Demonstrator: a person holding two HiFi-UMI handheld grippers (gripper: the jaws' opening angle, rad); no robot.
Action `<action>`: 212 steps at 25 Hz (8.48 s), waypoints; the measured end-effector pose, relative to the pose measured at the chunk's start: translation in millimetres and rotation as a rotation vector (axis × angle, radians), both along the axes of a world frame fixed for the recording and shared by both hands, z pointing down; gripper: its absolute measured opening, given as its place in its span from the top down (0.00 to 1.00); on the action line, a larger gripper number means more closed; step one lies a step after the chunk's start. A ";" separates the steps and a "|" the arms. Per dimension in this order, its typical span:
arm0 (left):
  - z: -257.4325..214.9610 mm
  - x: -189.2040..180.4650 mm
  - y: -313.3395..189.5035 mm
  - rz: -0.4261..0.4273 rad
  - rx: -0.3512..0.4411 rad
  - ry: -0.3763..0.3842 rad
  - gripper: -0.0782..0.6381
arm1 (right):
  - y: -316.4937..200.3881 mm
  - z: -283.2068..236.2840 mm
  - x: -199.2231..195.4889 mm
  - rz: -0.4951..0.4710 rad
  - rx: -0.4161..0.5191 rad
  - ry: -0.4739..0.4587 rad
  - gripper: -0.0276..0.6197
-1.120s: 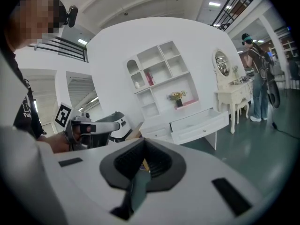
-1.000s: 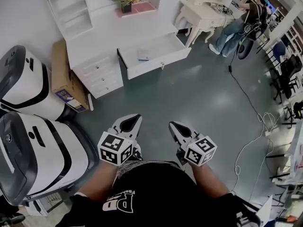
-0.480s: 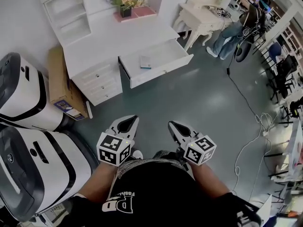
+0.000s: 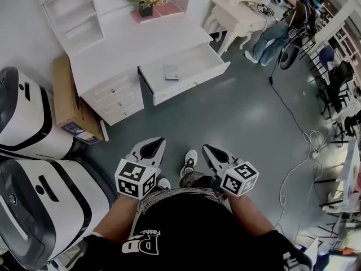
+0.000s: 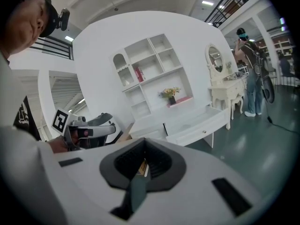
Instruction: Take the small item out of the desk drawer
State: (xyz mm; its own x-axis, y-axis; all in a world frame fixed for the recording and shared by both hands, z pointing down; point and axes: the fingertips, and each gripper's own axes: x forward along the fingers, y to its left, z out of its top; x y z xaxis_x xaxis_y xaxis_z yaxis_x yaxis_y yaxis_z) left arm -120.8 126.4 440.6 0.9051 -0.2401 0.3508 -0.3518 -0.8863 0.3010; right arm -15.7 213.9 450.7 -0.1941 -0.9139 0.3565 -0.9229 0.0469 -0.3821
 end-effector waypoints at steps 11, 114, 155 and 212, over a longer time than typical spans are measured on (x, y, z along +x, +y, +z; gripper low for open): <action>0.4 44.0 -32.3 -0.022 0.014 -0.024 0.87 | -45.9 1.9 47.4 -0.011 0.032 -0.027 0.94; 158.1 153.6 -457.9 -0.172 -0.198 -0.255 0.87 | -513.4 281.6 207.4 -0.151 -0.646 0.147 0.77; 163.8 167.4 -442.7 -0.169 -0.255 -0.278 0.87 | -511.5 371.7 244.1 0.017 -0.958 0.072 0.29; 109.8 174.5 -457.6 -0.572 -0.210 -0.236 0.87 | -736.1 247.5 251.7 -0.323 -0.722 0.318 0.29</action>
State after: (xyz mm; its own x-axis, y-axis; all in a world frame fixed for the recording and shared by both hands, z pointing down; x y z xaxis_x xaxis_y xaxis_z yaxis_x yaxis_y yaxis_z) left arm 53.7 -331.2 550.4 0.5477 -0.5659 0.6162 -0.8284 -0.4700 0.3046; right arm 236.0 -522.3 698.3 -0.1978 -0.3585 0.9123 -0.9747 0.1705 -0.1443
